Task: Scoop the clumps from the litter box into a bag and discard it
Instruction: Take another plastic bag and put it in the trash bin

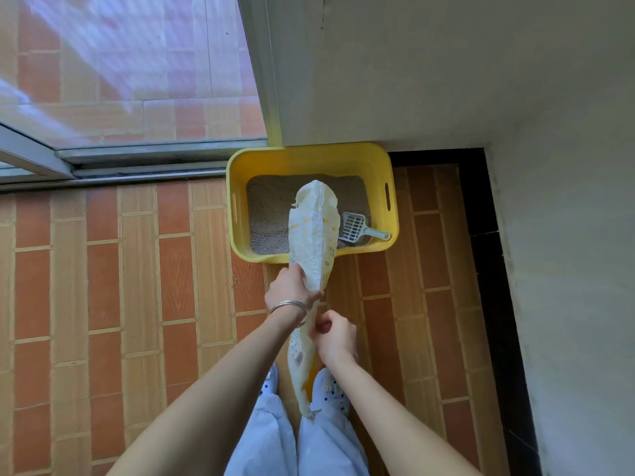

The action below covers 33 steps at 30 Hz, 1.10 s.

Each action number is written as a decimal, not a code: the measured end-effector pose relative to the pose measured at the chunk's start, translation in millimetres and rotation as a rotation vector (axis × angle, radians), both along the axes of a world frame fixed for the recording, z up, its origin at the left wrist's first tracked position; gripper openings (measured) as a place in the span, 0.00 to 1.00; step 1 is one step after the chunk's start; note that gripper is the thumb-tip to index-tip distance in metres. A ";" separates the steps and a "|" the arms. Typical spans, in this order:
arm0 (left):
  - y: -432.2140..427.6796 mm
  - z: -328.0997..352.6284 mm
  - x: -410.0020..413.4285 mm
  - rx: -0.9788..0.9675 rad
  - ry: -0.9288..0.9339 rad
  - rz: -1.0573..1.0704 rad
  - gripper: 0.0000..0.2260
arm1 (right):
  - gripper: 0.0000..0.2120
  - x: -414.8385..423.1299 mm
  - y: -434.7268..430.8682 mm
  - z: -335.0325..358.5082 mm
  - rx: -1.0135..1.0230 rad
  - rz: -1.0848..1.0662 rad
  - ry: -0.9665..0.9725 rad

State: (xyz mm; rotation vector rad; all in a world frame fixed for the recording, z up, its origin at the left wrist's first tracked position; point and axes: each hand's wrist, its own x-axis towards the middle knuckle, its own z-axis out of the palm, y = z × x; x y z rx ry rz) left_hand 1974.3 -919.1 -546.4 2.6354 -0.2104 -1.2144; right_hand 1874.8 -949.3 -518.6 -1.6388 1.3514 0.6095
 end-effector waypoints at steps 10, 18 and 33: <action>26.8 -6.9 -4.2 -0.196 0.127 0.242 0.06 | 0.10 27.2 -49.5 0.9 -0.069 -0.086 -0.189; 31.7 14.1 -17.8 -0.328 0.089 0.216 0.05 | 0.37 79.7 -60.9 4.3 -0.020 -0.018 -0.114; 5.7 65.6 29.1 -0.538 0.185 0.563 0.24 | 0.04 52.0 -32.7 35.7 -0.140 -0.162 -0.130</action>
